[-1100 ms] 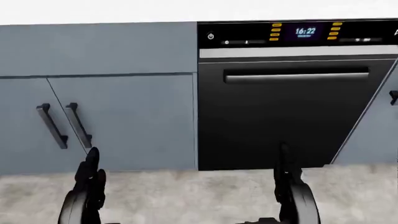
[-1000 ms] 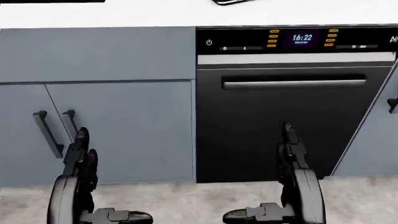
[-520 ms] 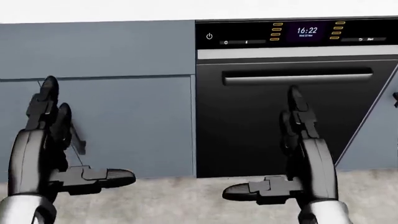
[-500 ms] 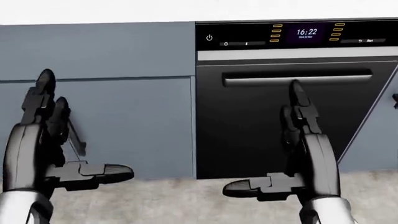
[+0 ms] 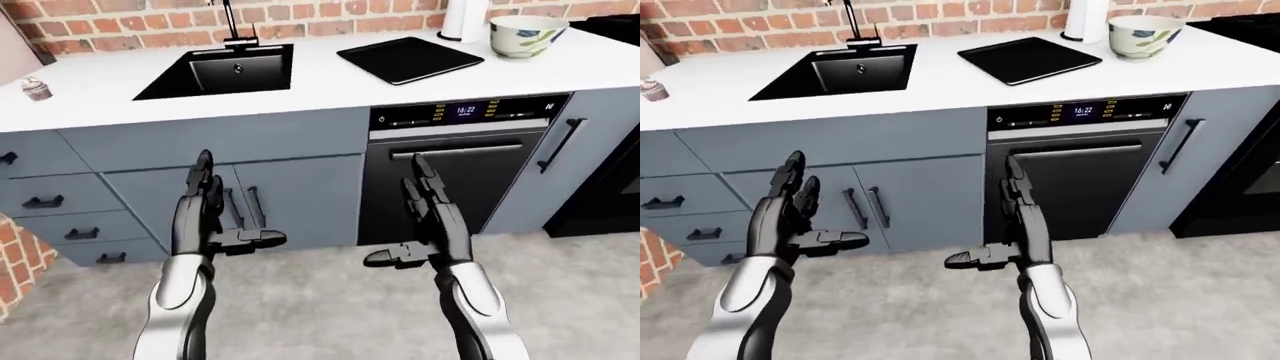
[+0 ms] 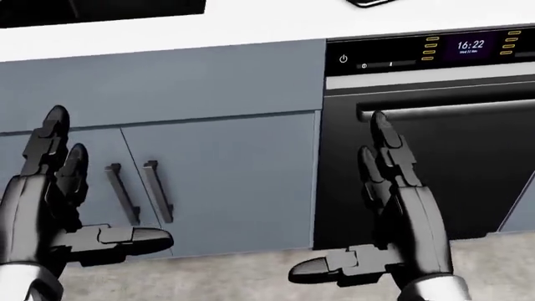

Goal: Pick up the bowl with donut and place it on the tray. Pick up the cupcake and place it on the tray.

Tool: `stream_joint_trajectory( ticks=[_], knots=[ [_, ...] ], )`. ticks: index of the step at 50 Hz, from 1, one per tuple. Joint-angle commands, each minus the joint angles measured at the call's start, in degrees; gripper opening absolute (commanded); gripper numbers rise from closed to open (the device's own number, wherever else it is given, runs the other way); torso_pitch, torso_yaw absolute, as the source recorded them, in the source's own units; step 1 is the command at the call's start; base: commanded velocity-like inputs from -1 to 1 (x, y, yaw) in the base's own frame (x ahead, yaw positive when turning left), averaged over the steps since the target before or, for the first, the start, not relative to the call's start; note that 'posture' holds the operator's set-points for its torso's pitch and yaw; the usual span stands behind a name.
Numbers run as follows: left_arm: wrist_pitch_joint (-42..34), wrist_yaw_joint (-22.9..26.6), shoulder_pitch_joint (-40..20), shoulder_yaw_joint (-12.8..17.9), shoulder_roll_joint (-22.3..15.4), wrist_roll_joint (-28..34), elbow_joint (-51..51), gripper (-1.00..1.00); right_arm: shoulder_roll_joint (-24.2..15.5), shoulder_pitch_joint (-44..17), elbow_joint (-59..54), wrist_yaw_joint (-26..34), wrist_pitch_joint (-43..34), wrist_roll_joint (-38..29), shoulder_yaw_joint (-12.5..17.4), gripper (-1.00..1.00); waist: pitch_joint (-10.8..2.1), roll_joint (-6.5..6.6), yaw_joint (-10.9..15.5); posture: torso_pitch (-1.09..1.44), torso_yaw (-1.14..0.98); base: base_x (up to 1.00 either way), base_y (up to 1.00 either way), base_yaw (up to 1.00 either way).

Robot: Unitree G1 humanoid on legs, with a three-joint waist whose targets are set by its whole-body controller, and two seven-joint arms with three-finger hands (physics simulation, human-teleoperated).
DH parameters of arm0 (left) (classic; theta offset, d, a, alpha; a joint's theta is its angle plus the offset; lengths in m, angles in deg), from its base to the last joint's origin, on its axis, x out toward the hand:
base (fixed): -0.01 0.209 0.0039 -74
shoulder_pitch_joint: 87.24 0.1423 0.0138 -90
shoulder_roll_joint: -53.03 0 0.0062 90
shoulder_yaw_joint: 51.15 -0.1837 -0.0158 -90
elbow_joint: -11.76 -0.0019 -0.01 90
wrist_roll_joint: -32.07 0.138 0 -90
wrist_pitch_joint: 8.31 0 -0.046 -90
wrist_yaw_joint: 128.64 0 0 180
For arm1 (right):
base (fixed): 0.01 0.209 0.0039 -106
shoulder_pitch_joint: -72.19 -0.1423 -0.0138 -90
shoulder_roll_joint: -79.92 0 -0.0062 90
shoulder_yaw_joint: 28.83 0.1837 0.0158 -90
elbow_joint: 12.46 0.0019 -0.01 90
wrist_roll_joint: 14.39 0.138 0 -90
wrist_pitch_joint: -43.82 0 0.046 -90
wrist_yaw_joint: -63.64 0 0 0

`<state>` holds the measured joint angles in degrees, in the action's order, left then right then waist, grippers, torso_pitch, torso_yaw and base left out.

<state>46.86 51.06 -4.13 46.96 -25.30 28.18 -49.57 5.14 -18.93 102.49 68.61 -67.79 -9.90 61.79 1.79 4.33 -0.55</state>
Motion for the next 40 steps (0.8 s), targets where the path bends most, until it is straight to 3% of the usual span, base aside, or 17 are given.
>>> stream_joint_trajectory(
  ticks=[1,10,12,15,19,20,21,22,23,25,28,31,35,36,37,38,40],
  knots=[
    [2.3,0.07,-1.48,-0.64,-0.05,0.2,2.42,1.0,-0.2,-1.29,3.4,-0.03,1.95,0.1,0.25,1.0,-0.47,-0.58,0.05,0.0,0.0,0.0,0.73,0.0],
    [3.33,0.23,-0.97,-0.17,0.01,0.26,1.88,1.0,0.19,-1.49,1.86,0.28,3.06,1.07,-0.45,1.0,-0.47,-7.47,0.02,0.0,0.0,0.0,0.76,0.0],
    [3.11,0.11,-0.97,-0.16,0.0,0.24,2.15,1.0,0.11,-1.58,1.28,0.3,3.46,1.21,-0.32,1.0,-0.25,-6.89,-0.63,0.0,0.0,0.0,0.76,0.0],
    [2.56,-0.03,-0.67,-0.17,0.1,0.13,3.16,1.0,0.02,-1.32,2.05,0.56,3.39,1.91,-0.11,1.0,-1.62,-7.79,-0.58,0.0,0.0,0.0,0.77,0.0],
    [2.42,-0.03,-0.08,0.13,0.16,-0.05,4.01,1.0,-0.01,-0.86,1.83,1.3,4.67,1.86,-0.67,1.0,-0.04,-5.23,0.23,0.0,0.0,0.0,0.58,0.19],
    [2.33,-0.1,-0.1,0.14,0.11,0.04,4.1,1.0,-0.01,-0.81,1.38,1.26,5.11,1.58,-0.7,1.0,-0.12,0.18,0.15,0.0,0.0,0.0,0.0,0.77],
    [2.28,-0.17,-0.15,0.16,0.09,0.11,4.09,1.0,0.13,-0.56,1.42,1.82,4.96,2.63,-0.5,1.0,-1.05,4.12,1.84,0.0,0.0,0.0,0.0,0.93],
    [2.16,-0.28,-0.27,0.15,0.12,0.13,3.95,1.0,0.07,-0.51,1.36,1.73,5.16,2.41,-0.56,1.0,0.22,1.39,2.56,0.0,0.0,0.0,0.0,1.0],
    [2.04,-0.32,-0.36,0.13,0.13,0.11,3.88,1.0,0.06,-0.52,1.34,1.72,5.2,2.4,-0.55,1.0,-0.82,0.41,2.76,0.0,0.0,0.0,0.0,1.0],
    [1.21,-0.49,-0.87,-0.06,0.1,0.08,4.25,1.0,0.0,-0.44,1.9,1.74,4.85,2.4,-0.63,1.0,-1.58,-1.0,4.01,0.0,0.0,0.0,0.0,1.0],
    [1.18,-0.5,-1.24,-0.27,0.07,0.09,3.91,1.0,-0.03,-0.33,2.04,1.83,5.07,2.3,-0.66,1.0,-0.43,-2.84,4.54,0.0,0.0,0.0,0.0,1.0],
    [1.54,-0.45,-1.21,-0.48,0.1,0.23,3.49,1.0,-0.02,-0.11,2.18,1.89,5.36,2.2,-0.62,1.0,0.5,-4.52,4.04,0.0,0.0,0.0,0.0,1.0],
    [1.82,-0.41,-1.49,-0.52,0.04,0.31,2.89,1.0,-0.02,-0.23,2.88,1.73,4.96,1.95,-0.77,1.0,-0.28,-6.96,1.69,0.0,0.0,0.0,0.25,0.75],
    [1.83,-0.39,-1.59,-0.5,0.02,0.31,2.81,1.0,-0.02,-0.14,3.31,2.0,4.99,2.15,-0.84,1.0,0.42,-9.77,0.43,0.0,0.0,0.0,0.6,0.0],
    [1.82,-0.36,-1.73,-0.47,-0.04,0.3,2.74,1.0,-0.07,-0.15,3.51,1.86,5.22,1.63,-0.98,1.0,-1.09,-13.65,-0.69,0.0,0.0,0.0,0.41,0.0],
    [1.8,-0.34,-1.94,-0.4,-0.09,0.26,2.58,1.0,-0.03,-0.22,3.92,1.92,4.9,1.85,-0.91,1.0,0.96,-9.19,-0.7,0.0,0.0,0.0,0.27,0.0],
    [1.71,-0.35,-2.05,-0.48,-0.13,0.29,2.67,1.0,-0.02,-0.34,4.19,1.7,4.6,1.74,-0.75,1.0,-0.69,-8.96,-0.32,0.0,0.0,0.02,0.23,0.0]
  ],
)
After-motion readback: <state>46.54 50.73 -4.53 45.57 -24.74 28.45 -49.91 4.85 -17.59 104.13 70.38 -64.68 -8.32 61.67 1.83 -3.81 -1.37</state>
